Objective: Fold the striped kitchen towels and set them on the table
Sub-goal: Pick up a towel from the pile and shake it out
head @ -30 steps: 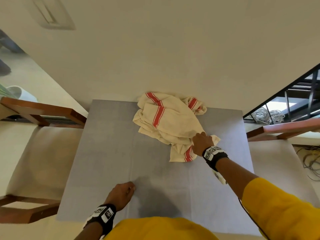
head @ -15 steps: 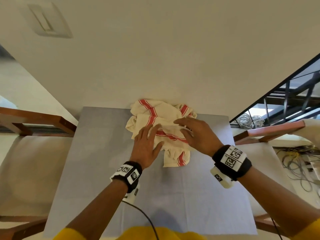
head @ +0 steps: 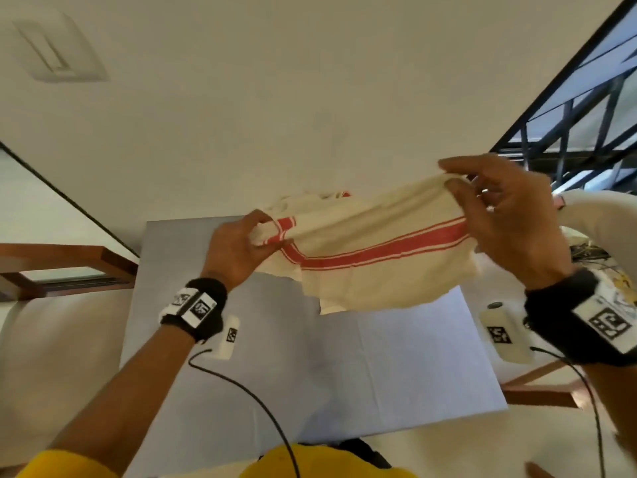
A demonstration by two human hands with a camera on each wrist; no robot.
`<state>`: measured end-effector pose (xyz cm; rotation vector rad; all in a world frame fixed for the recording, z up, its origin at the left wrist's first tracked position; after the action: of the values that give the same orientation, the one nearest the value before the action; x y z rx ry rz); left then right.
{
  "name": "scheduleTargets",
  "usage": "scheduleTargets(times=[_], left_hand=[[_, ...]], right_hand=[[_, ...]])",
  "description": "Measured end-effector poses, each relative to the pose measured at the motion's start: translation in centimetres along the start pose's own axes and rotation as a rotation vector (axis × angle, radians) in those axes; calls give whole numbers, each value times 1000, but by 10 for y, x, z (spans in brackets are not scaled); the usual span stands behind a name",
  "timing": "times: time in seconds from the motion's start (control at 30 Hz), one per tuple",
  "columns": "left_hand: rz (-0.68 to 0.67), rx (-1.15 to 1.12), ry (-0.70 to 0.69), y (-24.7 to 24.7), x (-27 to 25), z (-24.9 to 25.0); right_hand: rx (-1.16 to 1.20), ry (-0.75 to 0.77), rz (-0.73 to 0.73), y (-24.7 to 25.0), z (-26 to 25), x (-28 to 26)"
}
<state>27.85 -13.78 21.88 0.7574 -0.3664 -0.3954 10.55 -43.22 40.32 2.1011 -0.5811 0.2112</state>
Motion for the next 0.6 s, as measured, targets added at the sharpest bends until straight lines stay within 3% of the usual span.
scheduleTargets(times=[0.1,0.3,0.4,0.6], left_hand=[[-66,-57,-65,50,4,40],[-34,-124,-177,118,12,121],[38,-87,-220,138,0,142],[120,-14,-242,168,-49,144]], right_hand=[[-42,-37,69,28,15,-19],[-3,-190,94,57,28,-61],[23,-199,11,71,19,-87],[1,-128,-339,96,5,-165]])
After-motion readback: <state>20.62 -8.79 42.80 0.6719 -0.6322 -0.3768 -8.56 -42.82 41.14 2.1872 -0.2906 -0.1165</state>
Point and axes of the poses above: each hand's wrist, its own x-axis towards the middle knuckle, its own y-axis out of the back of the hand, z = x × y, the point moved 9 cm from there along x, towards the middle knuckle
